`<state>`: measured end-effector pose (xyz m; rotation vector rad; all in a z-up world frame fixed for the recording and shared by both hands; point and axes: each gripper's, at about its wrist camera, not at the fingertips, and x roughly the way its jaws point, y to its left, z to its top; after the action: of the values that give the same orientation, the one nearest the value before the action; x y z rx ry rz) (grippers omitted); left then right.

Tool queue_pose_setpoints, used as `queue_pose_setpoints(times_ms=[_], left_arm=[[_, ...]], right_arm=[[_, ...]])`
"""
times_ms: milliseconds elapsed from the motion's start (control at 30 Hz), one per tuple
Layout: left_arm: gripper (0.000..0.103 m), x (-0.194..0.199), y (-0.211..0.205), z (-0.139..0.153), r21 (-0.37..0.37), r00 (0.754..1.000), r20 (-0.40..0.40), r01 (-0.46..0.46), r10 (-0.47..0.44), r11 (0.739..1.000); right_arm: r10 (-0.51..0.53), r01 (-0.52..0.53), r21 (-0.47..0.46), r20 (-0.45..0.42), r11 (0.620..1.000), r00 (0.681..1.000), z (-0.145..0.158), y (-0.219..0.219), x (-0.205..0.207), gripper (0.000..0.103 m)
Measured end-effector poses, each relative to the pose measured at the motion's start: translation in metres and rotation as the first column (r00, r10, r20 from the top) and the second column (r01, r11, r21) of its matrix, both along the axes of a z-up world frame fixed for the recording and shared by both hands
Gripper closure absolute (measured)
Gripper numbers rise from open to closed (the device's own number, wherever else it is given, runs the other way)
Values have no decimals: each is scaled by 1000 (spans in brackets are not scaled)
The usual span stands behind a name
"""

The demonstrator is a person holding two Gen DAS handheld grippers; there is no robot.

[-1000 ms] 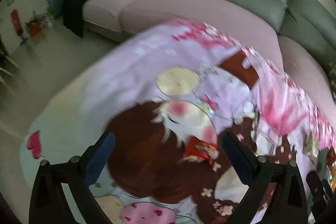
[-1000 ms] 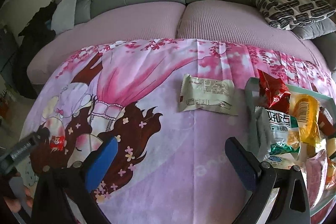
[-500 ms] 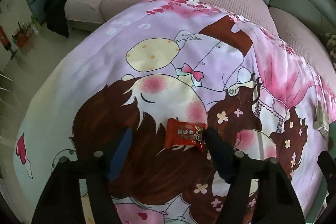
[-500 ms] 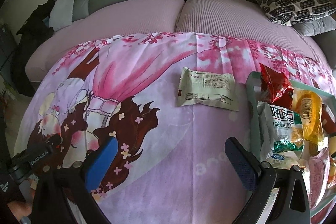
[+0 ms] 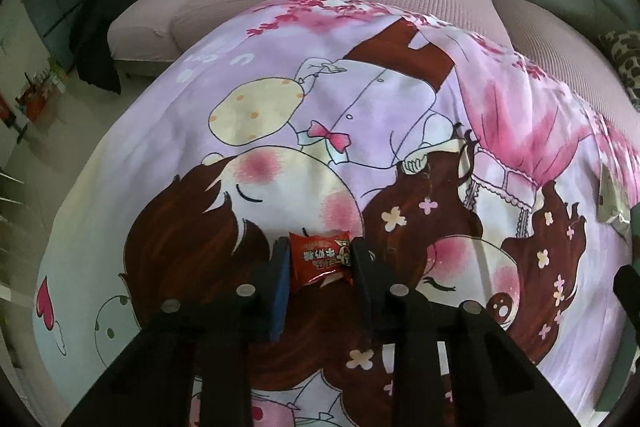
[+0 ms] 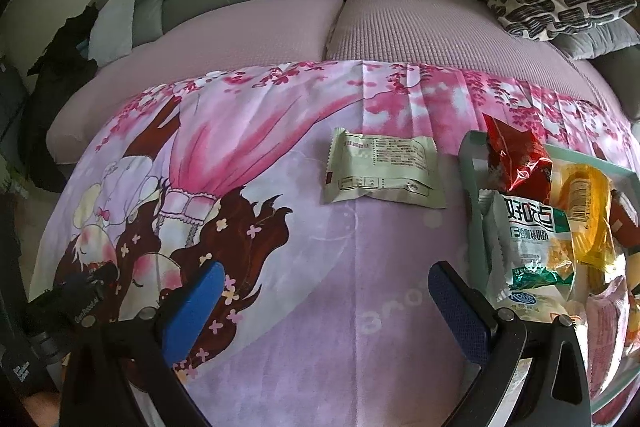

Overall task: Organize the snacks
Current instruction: 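Grasp the small red candy packet with the left tool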

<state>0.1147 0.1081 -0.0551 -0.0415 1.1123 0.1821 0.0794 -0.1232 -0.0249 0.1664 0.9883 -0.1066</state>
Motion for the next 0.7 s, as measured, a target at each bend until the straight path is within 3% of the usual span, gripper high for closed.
queue_pose_setpoints(times_ms=[267,700], left_arm=[[79,2,-8,-1,-8,1000,17,12,-12,1000],[79,5,-37,4,-107,994,62,95,-88,990]], right_arm=[[-14,14,25,10,1000,1000,1,-5,-1,0],[-28,27,48,19,998,999,0,-13,-3,0]])
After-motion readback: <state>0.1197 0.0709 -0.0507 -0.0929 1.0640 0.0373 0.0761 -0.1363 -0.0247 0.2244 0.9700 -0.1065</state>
